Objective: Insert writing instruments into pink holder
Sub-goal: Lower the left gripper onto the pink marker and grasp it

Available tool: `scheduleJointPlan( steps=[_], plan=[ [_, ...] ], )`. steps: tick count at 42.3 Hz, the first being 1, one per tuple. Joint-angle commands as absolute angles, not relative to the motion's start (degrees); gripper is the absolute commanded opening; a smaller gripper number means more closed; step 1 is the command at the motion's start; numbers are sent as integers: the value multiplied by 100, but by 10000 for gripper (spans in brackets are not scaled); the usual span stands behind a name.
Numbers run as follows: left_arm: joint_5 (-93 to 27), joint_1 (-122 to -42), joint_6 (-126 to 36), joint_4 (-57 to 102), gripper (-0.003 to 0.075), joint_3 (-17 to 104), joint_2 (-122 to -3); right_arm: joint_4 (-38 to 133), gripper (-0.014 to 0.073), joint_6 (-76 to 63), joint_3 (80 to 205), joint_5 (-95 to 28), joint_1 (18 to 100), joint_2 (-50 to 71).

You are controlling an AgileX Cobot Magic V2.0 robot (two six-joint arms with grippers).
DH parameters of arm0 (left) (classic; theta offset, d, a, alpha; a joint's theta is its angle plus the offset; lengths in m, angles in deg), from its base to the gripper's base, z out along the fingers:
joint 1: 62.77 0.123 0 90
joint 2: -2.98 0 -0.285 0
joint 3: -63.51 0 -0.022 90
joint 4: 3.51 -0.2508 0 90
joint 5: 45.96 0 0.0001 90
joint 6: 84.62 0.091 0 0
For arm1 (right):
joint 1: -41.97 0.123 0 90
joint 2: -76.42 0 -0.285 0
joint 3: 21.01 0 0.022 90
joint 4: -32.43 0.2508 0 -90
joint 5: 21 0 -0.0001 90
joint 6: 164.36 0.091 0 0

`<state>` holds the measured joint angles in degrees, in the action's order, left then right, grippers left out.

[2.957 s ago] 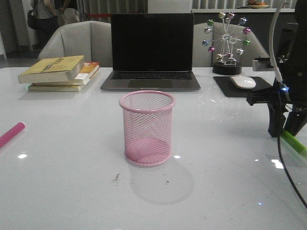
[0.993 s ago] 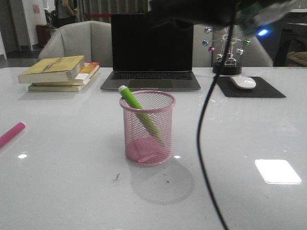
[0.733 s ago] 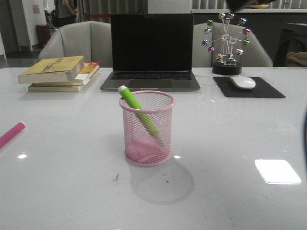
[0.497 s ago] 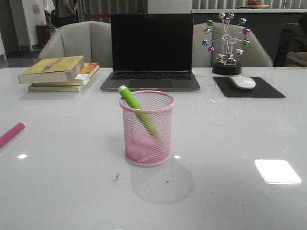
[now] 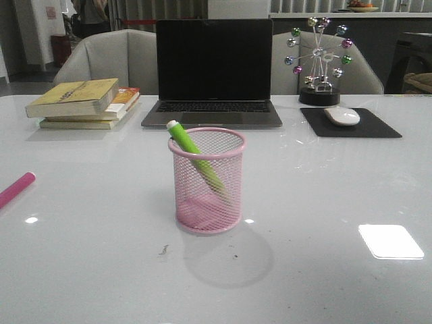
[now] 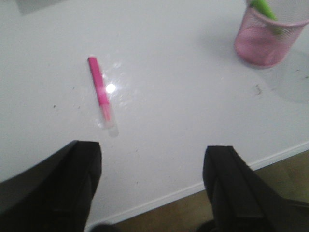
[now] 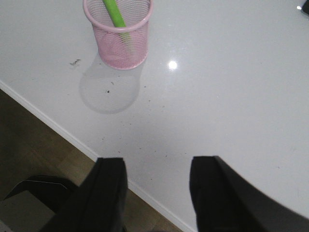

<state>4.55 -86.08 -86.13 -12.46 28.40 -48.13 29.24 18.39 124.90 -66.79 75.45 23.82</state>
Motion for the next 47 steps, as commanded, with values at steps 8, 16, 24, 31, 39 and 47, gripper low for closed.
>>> scheduleJointPlan(
  steps=[8,16,24,31,39,47],
  plan=[
    [490,-7792,-8841,-1328,505,3786,-6611,2896,428,1770,12639,-6382,7551,2425],
    [170,-7115,-8841,-1001,505,4352,-7933,2896,428,1770,12639,-6382,7551,2425],
    [-46,-6904,-8841,-804,505,4971,-9126,2896,428,1770,12639,-6382,7551,2425],
    [-213,-6915,-8841,-791,505,5490,-9914,2896,428,1770,12639,-6382,7551,2425],
    [-273,-6915,-8803,-640,505,6032,-10674,2896,428,1770,12639,-6382,7551,2425],
    [-284,-6915,-8803,-631,505,6380,-11209,2896,428,1770,12639,-6382,7551,2425]
  ],
)
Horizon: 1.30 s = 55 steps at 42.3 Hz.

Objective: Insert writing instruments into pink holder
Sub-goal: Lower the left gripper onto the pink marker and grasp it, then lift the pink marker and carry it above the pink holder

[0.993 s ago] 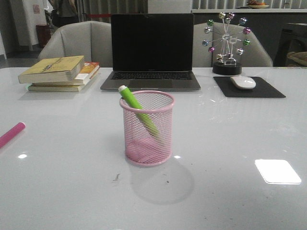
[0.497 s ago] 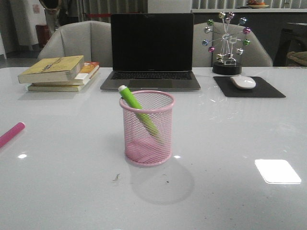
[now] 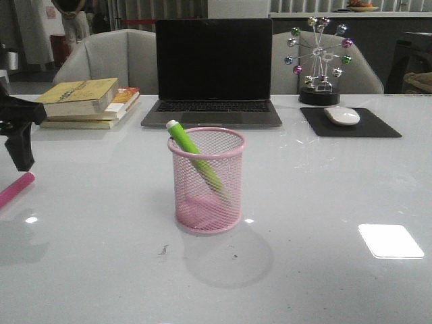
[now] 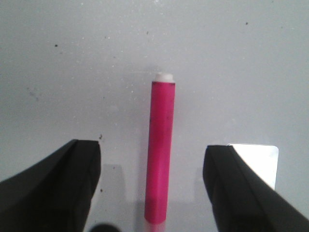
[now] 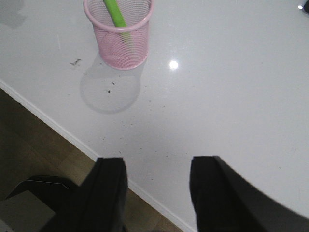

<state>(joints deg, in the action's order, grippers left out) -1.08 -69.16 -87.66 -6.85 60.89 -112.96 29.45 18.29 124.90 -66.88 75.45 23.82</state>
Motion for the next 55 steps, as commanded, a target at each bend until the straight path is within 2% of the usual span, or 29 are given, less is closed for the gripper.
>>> scheduleJointPlan(
  steps=[1,23,27,36,42,47,55],
  plan=[
    [-284,-6915,-8803,-631,505,6419,-11247,2896,428,1770,12639,-6382,7551,2425],
    [-347,-6915,-8801,-631,501,6754,-11816,2896,428,1770,12639,-6382,7551,2425],
    [-317,-6915,-8801,-631,443,6754,-11816,2896,428,1770,12639,-6382,7551,2425],
    [-185,-6915,-8801,-654,242,6754,-11816,2896,428,1770,12639,-6382,7551,2425],
    [-158,-6915,-8801,-654,146,6754,-11806,2896,428,1770,12639,-6382,7551,2425],
    [-187,-6915,-8801,-654,90,6729,-11666,2896,428,1770,12639,-6382,7551,2425],
    [-1240,-7157,-8791,-501,92,6054,-10647,2896,428,1770,12639,-6382,7551,2425]
  ],
)
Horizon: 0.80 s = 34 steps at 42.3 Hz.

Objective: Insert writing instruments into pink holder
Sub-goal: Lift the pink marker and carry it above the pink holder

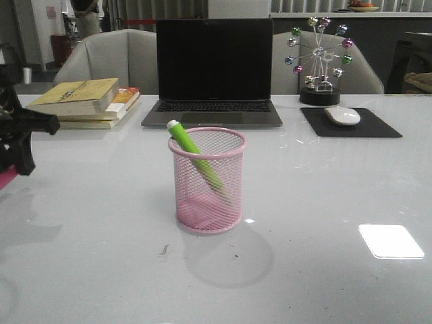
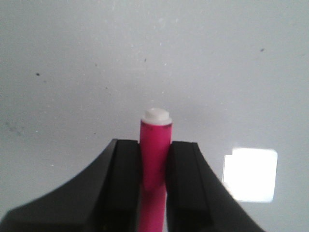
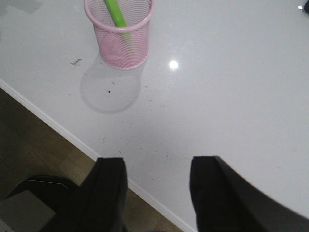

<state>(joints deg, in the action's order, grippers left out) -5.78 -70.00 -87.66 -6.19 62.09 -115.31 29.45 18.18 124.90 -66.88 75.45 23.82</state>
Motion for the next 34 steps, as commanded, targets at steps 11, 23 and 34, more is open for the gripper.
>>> scheduleJointPlan(
  steps=[11,23,34],
  plan=[
    [-3596,-8184,-8791,-465,92,4787,-8759,2896,428,1770,12639,-6382,7551,2425],
    [-6596,-9732,-8791,-249,92,3622,-7896,2896,428,1770,12639,-6382,7551,2425],
    [-8235,-10692,-8791,-306,92,3491,-8616,2896,428,1770,12639,-6382,7551,2425]
  ],
)
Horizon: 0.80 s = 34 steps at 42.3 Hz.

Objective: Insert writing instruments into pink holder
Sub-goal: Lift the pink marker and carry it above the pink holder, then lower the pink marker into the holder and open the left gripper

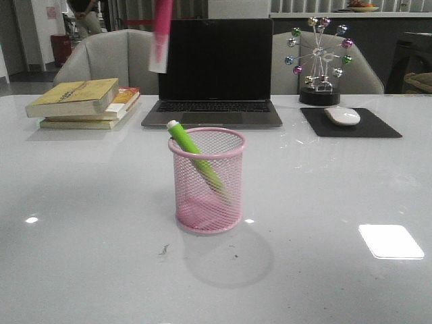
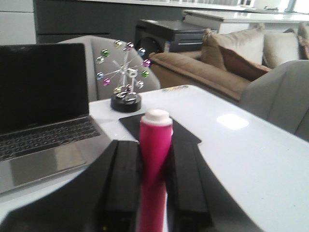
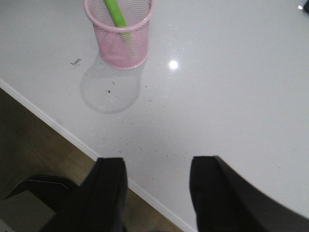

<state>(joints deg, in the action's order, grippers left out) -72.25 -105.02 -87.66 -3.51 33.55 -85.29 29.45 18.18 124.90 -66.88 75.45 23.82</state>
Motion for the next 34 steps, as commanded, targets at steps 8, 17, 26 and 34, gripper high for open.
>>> scheduleJointPlan(
  steps=[8,17,26,34],
  plan=[
    [-9617,-10798,-8791,-309,92,3491,-9501,2896,428,1770,12639,-6382,7551,2425],
    [-10699,-10798,-8791,-309,92,3491,-10458,2896,428,1770,12639,-6382,7551,2425],
    [-10473,-10798,-8791,-319,95,3485,-10733,2896,428,1770,12639,-6382,7551,2425],
    [-9840,-10798,-8791,-319,218,3485,-10733,2896,428,1770,12639,-6382,7551,2425]
  ],
)
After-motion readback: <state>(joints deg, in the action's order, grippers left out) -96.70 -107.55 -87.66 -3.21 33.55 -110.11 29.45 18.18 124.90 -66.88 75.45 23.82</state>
